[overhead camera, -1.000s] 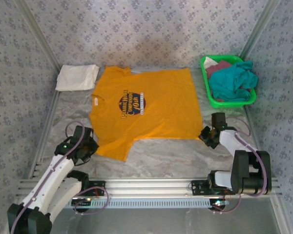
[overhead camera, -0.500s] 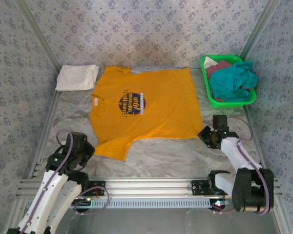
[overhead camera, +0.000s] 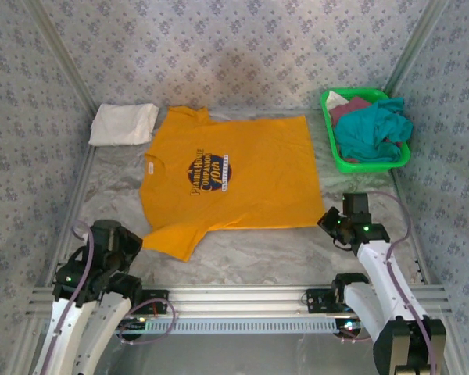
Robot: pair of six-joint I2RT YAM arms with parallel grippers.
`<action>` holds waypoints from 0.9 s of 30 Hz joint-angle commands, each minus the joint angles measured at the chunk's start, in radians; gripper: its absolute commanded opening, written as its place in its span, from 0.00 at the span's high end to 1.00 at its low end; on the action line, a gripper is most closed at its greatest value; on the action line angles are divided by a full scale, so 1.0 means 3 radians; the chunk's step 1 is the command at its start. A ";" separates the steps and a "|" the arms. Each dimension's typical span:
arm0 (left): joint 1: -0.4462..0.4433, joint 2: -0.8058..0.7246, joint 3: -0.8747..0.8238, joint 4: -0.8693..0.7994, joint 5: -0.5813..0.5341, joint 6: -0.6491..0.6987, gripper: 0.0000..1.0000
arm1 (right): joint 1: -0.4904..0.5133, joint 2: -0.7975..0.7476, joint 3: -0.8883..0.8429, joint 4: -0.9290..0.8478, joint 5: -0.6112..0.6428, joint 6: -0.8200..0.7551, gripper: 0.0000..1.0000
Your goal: Fold and stack the t-shirts
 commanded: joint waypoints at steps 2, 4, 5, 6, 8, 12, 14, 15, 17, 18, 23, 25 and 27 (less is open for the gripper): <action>0.0013 0.0133 0.0241 -0.0009 -0.0136 0.0189 1.00 | 0.0080 0.0003 0.0236 -0.0218 0.0166 -0.0089 1.00; 0.0013 0.0353 0.0311 0.0086 -0.0147 0.0304 1.00 | 0.0091 0.0081 0.0300 -0.0179 0.0192 -0.0129 1.00; 0.0012 0.0465 0.0340 0.0150 -0.0136 0.0362 1.00 | 0.0091 0.0139 0.0337 -0.0161 0.0216 -0.0157 1.00; 0.0013 0.0586 0.0372 0.0234 -0.0122 0.0410 1.00 | 0.0092 0.0214 0.0390 -0.0140 0.0239 -0.0192 1.00; 0.0017 0.0801 0.0449 0.0402 -0.0125 0.0500 1.00 | 0.0096 0.0343 0.0505 -0.0098 0.0284 -0.0250 1.00; 0.0146 0.1265 0.0636 0.0652 -0.0084 0.0735 1.00 | 0.0108 0.0643 0.0768 0.0074 0.0287 -0.0290 1.00; 0.0295 0.1471 0.0692 0.0849 0.0130 0.0817 1.00 | 0.0134 0.0844 0.0924 0.0108 0.0286 -0.0450 1.00; 0.0361 0.1578 0.0731 0.0927 0.0196 0.0864 1.00 | 0.0142 0.0955 0.0995 0.0133 0.0295 -0.0473 1.00; 0.0466 0.1756 0.0839 0.1039 0.0251 0.0965 1.00 | 0.0142 0.1123 0.1096 0.0182 0.0302 -0.0501 1.00; 0.0511 0.1860 0.0912 0.1075 0.0258 0.1036 1.00 | 0.0145 0.1200 0.1153 0.0205 0.0302 -0.0511 1.00; 0.0669 0.2310 0.1242 0.1183 0.0382 0.1247 1.00 | 0.0147 0.1513 0.1405 0.0255 0.0361 -0.0557 1.00; 0.0716 0.2429 0.1308 0.1259 0.0391 0.1309 1.00 | 0.0147 0.1615 0.1476 0.0271 0.0380 -0.0565 1.00; 0.0767 0.2564 0.1375 0.1302 0.0442 0.1361 1.00 | 0.0142 0.1705 0.1511 0.0289 0.0373 -0.0565 1.00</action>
